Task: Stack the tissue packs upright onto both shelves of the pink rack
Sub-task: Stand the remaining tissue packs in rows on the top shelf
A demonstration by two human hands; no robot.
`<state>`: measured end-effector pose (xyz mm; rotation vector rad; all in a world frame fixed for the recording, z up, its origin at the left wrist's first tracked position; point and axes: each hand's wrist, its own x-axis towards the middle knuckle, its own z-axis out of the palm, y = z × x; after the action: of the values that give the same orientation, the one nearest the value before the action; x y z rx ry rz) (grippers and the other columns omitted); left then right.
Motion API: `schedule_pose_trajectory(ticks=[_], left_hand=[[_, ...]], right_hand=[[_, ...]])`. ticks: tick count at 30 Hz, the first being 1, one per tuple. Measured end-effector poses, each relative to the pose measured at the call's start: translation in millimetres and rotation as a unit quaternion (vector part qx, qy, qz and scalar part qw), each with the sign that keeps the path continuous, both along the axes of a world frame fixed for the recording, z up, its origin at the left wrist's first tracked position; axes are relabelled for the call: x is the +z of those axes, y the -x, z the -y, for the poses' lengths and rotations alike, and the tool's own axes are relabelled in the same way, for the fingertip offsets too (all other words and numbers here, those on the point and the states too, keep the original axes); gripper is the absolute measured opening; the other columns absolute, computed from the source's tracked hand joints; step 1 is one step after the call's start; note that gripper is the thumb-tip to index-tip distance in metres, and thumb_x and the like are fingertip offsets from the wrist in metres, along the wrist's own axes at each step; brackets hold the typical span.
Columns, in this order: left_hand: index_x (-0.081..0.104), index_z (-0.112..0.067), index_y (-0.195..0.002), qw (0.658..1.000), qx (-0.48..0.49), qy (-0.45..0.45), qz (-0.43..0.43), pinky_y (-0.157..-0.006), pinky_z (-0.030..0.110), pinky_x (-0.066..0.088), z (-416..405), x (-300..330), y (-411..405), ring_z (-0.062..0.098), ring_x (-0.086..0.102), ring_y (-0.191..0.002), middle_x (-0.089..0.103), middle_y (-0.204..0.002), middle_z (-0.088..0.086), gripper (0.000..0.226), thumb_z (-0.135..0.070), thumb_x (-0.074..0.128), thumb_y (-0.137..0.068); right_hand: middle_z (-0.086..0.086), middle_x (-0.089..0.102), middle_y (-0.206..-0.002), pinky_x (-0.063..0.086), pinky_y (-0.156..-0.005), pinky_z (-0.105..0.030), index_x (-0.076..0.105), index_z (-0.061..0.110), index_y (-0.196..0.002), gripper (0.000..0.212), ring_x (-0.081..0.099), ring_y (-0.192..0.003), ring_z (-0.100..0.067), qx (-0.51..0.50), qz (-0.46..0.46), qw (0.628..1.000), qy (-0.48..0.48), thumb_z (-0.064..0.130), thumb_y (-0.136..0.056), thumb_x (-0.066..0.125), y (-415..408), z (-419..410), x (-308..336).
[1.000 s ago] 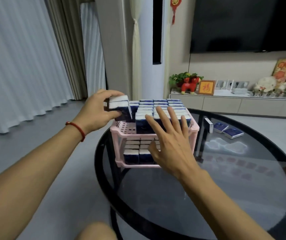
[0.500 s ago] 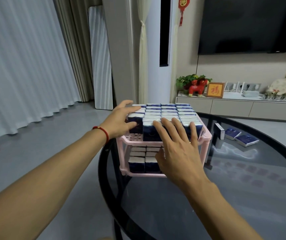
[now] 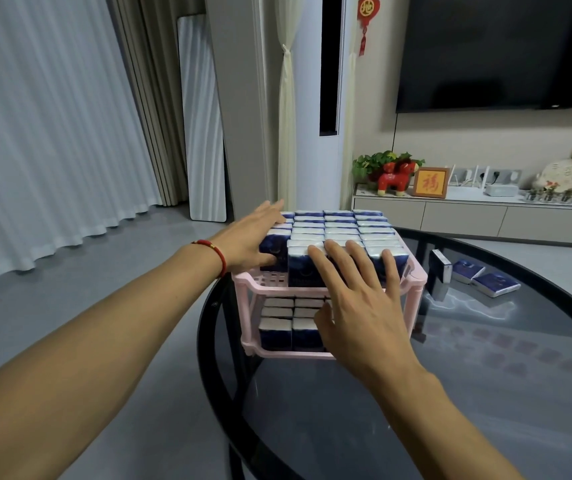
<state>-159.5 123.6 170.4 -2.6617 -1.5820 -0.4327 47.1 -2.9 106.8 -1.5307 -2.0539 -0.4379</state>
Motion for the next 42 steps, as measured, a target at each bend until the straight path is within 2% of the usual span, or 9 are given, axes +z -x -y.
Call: schedule_pose_trajectory(ticks=[4,8,15,24,28,30,32,37,42], left_hand=[[0.039,-0.027,-0.138,1.000,-0.002,0.016,-0.002,-0.098,0.044,0.053,-7.3,2.0,3.7,0.027,0.058,-0.121,0.055,-0.140,0.002,0.071,-0.026,0.083,-0.083],[0.039,-0.027,-0.143,0.998,0.004,0.010,0.054,-0.101,0.043,0.052,-7.3,-4.3,2.7,0.024,0.056,-0.123,0.056,-0.140,0.001,0.077,-0.025,0.085,-0.081],[0.015,-0.027,-0.161,0.989,0.010,0.084,0.123,-0.111,0.041,0.046,-8.2,-3.6,5.1,0.024,0.045,-0.138,0.041,-0.157,0.003,0.108,-0.020,0.085,-0.080],[0.006,-0.037,-0.162,0.961,0.019,0.174,0.215,-0.117,0.040,0.033,-3.5,2.3,10.4,0.031,0.016,-0.156,0.004,-0.172,0.002,0.109,-0.007,0.074,-0.083],[0.042,-0.026,-0.150,0.955,0.073,-0.108,0.265,-0.116,0.051,0.040,46.6,-0.8,-1.5,0.026,0.038,-0.143,0.039,-0.156,0.002,0.075,0.000,0.068,-0.084],[0.061,-0.011,-0.122,0.912,0.049,-0.295,0.281,-0.099,0.044,0.051,84.9,-11.1,-20.4,0.025,0.053,-0.117,0.058,-0.124,0.007,0.051,0.012,0.062,-0.077],[0.066,-0.003,-0.099,0.886,-0.027,-0.356,0.298,-0.090,0.033,0.048,123.4,-26.1,-51.8,0.026,0.055,-0.100,0.061,-0.102,0.010,0.036,0.017,0.059,-0.070],[0.066,-0.008,-0.091,0.924,-0.207,-0.130,0.294,-0.087,0.030,0.046,159.2,-96.3,-155.9,0.021,0.054,-0.096,0.059,-0.098,0.003,0.034,0.011,0.058,-0.064],[0.066,-0.015,-0.113,0.962,-0.171,0.059,0.203,-0.098,0.040,0.046,115.7,-161.3,-242.0,0.021,0.050,-0.111,0.056,-0.118,0.002,0.035,-0.008,0.056,-0.080]], right_hand=[[0.001,0.033,-0.163,0.004,-0.124,-0.056,0.029,0.028,-0.158,0.084,0.022,-0.154,-0.027,0.002,0.000,1.000,0.001,0.027,-0.082,0.065,-1.0,-0.5,-0.9],[0.000,0.033,-0.164,0.003,-0.124,-0.056,0.028,0.028,-0.159,0.086,0.022,-0.154,-0.028,0.002,0.007,1.000,0.004,0.025,-0.082,0.066,-2.1,-1.7,-1.5],[-0.002,0.025,-0.167,0.005,-0.124,-0.060,0.022,0.027,-0.161,0.091,0.015,-0.156,-0.029,0.011,0.014,1.000,0.005,0.025,-0.081,0.066,-3.3,-1.3,-2.2],[-0.005,0.019,-0.169,0.007,-0.123,-0.061,0.025,0.026,-0.159,0.088,0.011,-0.157,-0.030,0.032,0.022,0.999,-0.020,0.020,-0.080,0.063,-12.3,9.0,4.7],[-0.010,0.047,-0.153,0.035,-0.112,-0.052,0.052,0.016,-0.144,0.066,0.045,-0.138,-0.032,0.064,-0.002,0.993,-0.102,0.011,-0.078,0.060,-33.8,20.7,4.4],[-0.009,0.059,-0.131,0.047,-0.094,-0.044,0.062,0.011,-0.126,0.048,0.057,-0.115,-0.031,0.078,-0.035,0.986,-0.146,0.007,-0.078,0.061,-50.5,26.3,2.5],[-0.005,0.062,-0.113,0.047,-0.076,-0.037,0.065,0.012,-0.112,0.033,0.058,-0.095,-0.026,0.064,-0.070,0.985,-0.145,0.007,-0.080,0.062,-72.1,27.0,-1.8],[-0.002,0.058,-0.117,0.054,-0.078,-0.044,0.061,0.020,-0.115,0.027,0.060,-0.097,-0.026,-0.108,-0.181,0.977,0.038,0.021,-0.088,0.065,-144.1,8.8,-45.6],[-0.011,0.043,-0.152,0.039,-0.109,-0.047,0.041,0.018,-0.149,0.059,0.041,-0.136,-0.035,-0.243,-0.141,0.926,0.253,0.036,-0.096,0.056,-209.5,0.6,-95.8]])
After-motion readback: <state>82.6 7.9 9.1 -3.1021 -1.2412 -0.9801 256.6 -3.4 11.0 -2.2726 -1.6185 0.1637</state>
